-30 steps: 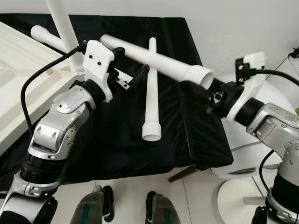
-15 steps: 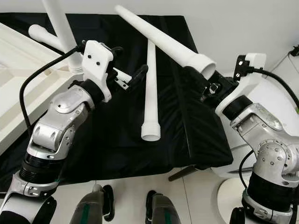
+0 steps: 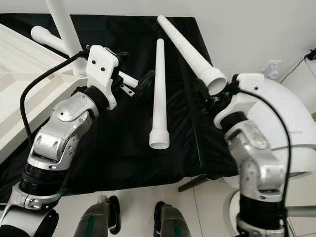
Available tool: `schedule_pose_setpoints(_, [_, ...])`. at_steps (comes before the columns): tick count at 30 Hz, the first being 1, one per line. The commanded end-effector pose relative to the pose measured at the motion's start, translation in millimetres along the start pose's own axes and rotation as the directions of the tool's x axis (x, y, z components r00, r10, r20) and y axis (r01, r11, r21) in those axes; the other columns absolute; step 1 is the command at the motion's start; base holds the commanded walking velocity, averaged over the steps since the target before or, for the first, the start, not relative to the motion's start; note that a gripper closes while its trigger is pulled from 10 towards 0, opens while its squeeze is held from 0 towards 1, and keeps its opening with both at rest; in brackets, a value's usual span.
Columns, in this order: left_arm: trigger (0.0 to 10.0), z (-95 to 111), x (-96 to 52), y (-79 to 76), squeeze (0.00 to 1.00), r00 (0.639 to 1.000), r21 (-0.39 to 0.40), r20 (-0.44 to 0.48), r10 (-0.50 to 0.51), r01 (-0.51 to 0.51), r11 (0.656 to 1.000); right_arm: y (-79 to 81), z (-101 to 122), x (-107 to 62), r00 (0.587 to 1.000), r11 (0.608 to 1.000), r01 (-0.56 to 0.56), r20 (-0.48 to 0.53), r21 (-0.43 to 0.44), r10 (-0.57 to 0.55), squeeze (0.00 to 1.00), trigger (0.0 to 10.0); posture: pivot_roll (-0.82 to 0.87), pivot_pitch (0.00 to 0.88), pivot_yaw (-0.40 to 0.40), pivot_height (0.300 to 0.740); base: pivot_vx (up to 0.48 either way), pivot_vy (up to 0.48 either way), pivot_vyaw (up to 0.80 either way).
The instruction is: Building children table
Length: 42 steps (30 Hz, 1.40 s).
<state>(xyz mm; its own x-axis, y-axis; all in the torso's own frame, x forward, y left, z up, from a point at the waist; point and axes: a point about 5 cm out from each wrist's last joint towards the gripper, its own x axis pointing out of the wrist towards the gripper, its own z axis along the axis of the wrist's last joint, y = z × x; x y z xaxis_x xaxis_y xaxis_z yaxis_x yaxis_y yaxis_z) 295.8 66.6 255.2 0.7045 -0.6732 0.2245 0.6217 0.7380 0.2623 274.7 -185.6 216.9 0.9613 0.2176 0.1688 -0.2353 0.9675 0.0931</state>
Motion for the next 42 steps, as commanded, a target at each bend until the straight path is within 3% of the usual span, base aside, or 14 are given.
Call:
schedule_pose_setpoints(1, [10.0, 0.0, -1.5, -1.5, 0.00, 1.000, 0.005, -0.004, 0.016, -0.016, 1.000, -2.1, -4.8, -1.6, 1.000, 1.000, 0.030, 0.000, -0.007, -0.030, 0.00, 10.0, -0.02, 0.173, -0.046, 0.740, 0.000, 0.000, 0.00])
schedule_pose_setpoints(17, [10.0, -4.5, -4.7, 0.3, 0.00, 0.999, 0.006, -0.026, 0.031, -0.031, 1.000, 8.9, -73.5, -3.6, 0.978, 0.989, 0.148, -0.149, 0.000, -0.147, 0.00, 10.0, 0.00, 0.186, -0.055, 0.740, 0.000, 0.000, 0.00])
schedule_pose_setpoints(28, [10.0, -7.8, -6.8, 2.8, 0.00, 0.998, 0.015, -0.042, 0.038, -0.037, 0.999, 19.8, -92.7, -3.6, 0.977, 0.992, 0.126, -0.173, 0.000, -0.124, 0.00, 10.0, 0.01, 0.189, -0.058, 0.740, 0.000, 0.000, 0.00])
schedule_pose_setpoints(29, [10.0, -8.1, -6.9, 3.0, 0.00, 0.998, 0.014, -0.043, 0.038, -0.038, 0.999, 21.5, -93.7, -3.3, 0.978, 0.993, 0.116, -0.176, 0.021, -0.110, 1.00, 10.0, 0.01, 0.189, -0.058, 0.740, 0.000, 0.000, 0.00])
schedule_pose_setpoints(37, [10.0, -8.6, -6.6, 2.6, 0.00, 0.998, 0.014, -0.045, 0.039, -0.039, 0.999, 23.5, -93.2, -3.2, 0.984, 0.996, 0.077, -0.165, 0.033, -0.071, 1.00, 10.0, 0.01, 0.191, -0.064, 0.740, 0.000, 0.000, 0.00])
schedule_pose_setpoints(42, [10.0, -8.7, -6.4, 2.0, 0.00, 0.998, 0.012, -0.044, 0.041, -0.041, 0.999, 21.4, -90.0, -4.1, 0.989, 0.997, 0.076, -0.129, -0.013, -0.077, 1.00, 10.0, 0.00, 0.188, -0.066, 0.740, 0.000, 0.000, 0.00])
